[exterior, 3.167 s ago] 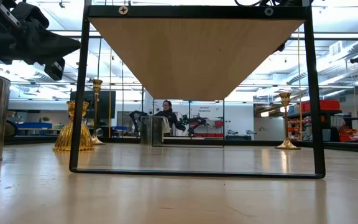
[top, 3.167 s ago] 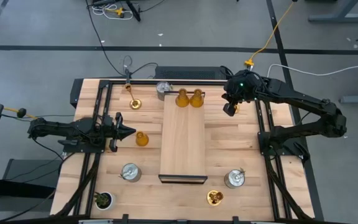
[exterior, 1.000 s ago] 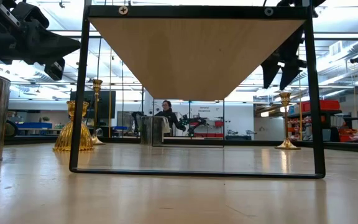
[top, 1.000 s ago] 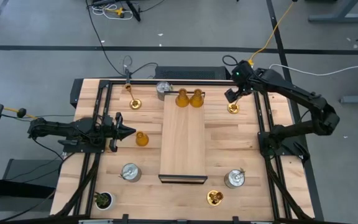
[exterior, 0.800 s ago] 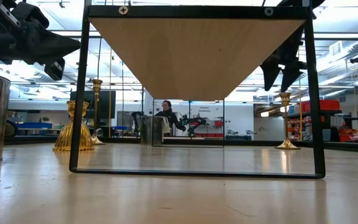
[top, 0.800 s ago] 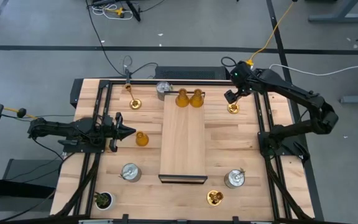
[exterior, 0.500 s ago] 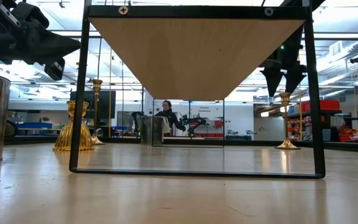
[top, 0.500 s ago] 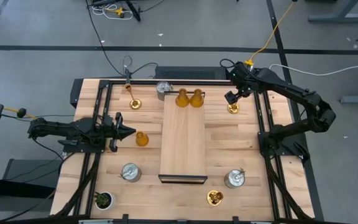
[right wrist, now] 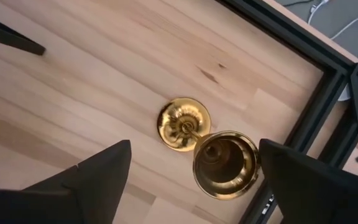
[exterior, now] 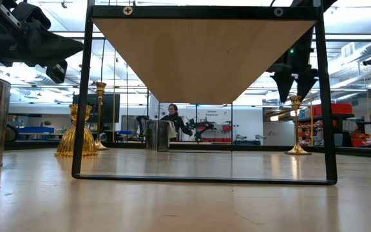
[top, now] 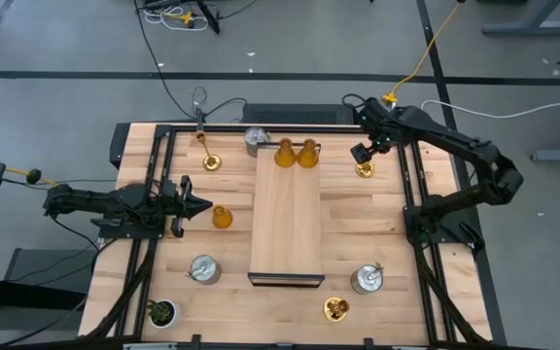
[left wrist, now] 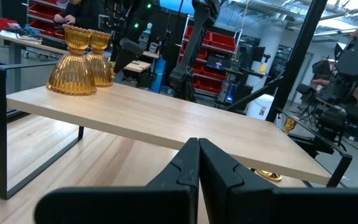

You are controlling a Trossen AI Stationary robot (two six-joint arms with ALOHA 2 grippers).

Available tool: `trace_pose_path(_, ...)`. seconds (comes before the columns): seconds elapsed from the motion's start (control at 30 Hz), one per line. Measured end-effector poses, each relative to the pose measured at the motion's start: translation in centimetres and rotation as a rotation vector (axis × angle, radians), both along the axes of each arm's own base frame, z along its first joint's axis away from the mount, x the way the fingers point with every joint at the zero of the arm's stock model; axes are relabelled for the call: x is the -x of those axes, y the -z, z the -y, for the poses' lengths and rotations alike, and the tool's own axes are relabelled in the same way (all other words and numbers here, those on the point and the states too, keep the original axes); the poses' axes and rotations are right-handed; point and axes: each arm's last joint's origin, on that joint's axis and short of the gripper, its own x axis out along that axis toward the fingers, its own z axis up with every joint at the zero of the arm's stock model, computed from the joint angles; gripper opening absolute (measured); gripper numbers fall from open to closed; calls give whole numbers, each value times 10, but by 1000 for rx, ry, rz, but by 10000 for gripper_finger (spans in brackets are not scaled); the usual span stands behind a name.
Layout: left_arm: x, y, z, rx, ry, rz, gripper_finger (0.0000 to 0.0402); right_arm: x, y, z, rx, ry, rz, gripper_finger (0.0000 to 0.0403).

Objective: Pick & Place candle stick holders
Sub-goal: Put the top right candle holder on the shelf

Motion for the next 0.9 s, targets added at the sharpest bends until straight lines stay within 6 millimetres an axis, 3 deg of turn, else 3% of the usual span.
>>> trace_pose_path(0.9,0,0,0,0,0,0,10,1,0,1,32,5,-42,230)
